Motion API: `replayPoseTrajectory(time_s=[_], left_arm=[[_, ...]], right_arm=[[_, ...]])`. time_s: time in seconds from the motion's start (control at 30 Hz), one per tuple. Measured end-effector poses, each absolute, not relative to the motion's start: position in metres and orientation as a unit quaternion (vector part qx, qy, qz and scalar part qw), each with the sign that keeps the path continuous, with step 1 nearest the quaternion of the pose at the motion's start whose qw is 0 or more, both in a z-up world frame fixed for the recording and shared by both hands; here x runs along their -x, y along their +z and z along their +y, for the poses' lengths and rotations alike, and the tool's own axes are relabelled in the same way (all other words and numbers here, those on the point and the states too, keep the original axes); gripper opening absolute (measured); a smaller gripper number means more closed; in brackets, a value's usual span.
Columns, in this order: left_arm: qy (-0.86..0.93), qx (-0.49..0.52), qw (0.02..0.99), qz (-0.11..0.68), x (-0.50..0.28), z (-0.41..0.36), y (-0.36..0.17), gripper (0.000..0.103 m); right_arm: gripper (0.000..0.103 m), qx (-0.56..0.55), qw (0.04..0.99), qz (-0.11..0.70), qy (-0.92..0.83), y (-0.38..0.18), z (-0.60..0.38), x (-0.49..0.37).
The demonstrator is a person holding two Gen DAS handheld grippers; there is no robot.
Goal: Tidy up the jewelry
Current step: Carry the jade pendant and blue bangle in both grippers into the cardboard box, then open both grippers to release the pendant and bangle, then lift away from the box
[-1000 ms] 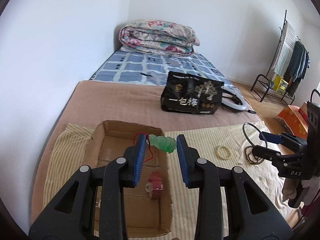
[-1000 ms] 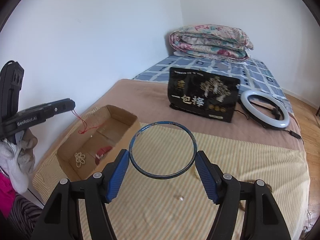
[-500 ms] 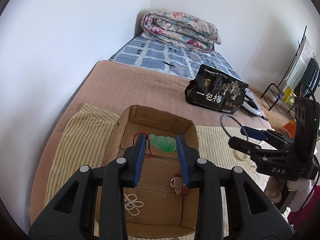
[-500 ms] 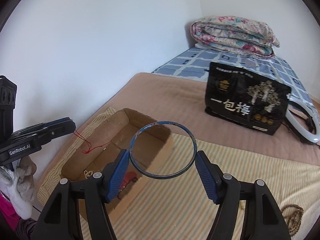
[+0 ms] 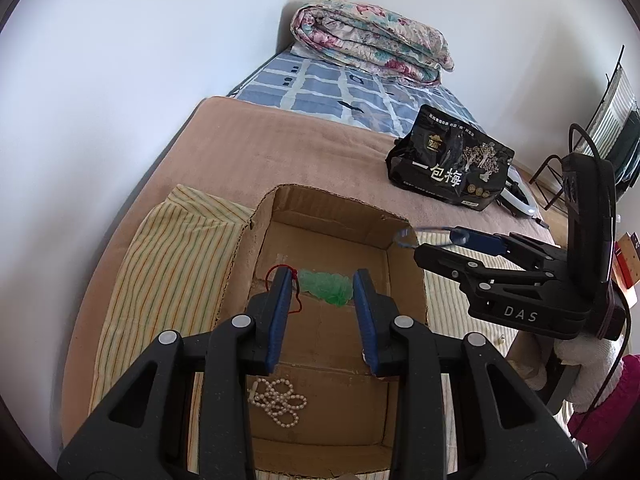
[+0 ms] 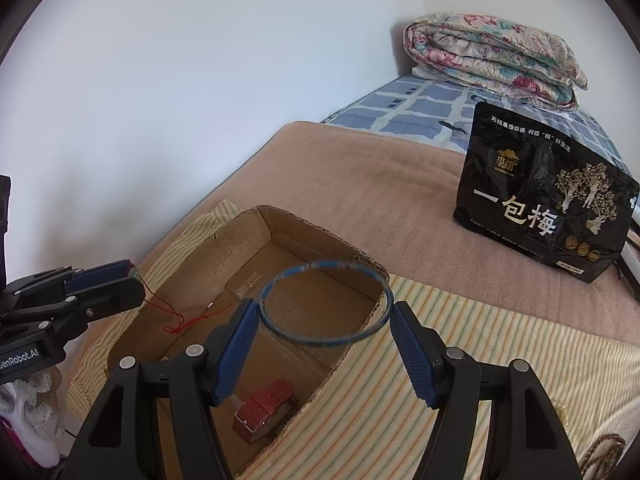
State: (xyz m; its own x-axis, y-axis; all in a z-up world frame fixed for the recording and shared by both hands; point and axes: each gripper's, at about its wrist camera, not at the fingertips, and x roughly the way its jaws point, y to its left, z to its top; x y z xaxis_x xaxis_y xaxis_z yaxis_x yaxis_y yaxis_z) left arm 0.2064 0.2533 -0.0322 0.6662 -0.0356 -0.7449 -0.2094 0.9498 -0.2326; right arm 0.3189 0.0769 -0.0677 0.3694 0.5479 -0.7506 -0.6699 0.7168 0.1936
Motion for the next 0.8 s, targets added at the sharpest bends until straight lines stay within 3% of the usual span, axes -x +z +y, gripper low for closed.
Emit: replayPoseTrajectory(time_s=[0.1,0.17,0.23,0.33,0.8], left_arm=[[0.048,0.155,0.897,0.411,-0.207,0.254,-0.035,0.032],[0.048,0.157,0.896,0.412,-0.208,0.254,-0.035,0.048],[0.046,0.159,0.898,0.408,-0.207,0.254,-0.034,0.057],[0.05,0.156,0.899,0.405,-0.207,0.253,-0.032,0.058],[0.054,0.152,0.902,0.4,-0.209,0.244,-0.028,0.058]], right_arm=[[0.068,0.062,0.821,0.427,0.374,-0.069,0.078,-0.323],[0.068,0.056,0.821,0.429,0.372,-0.07,0.078,-0.324],[0.07,0.052,0.821,0.431,0.372,-0.071,0.077,-0.325],[0.077,0.049,0.822,0.432,0.368,-0.071,0.074,-0.324],[0.077,0.034,0.832,0.427,0.352,-0.062,0.048,-0.322]])
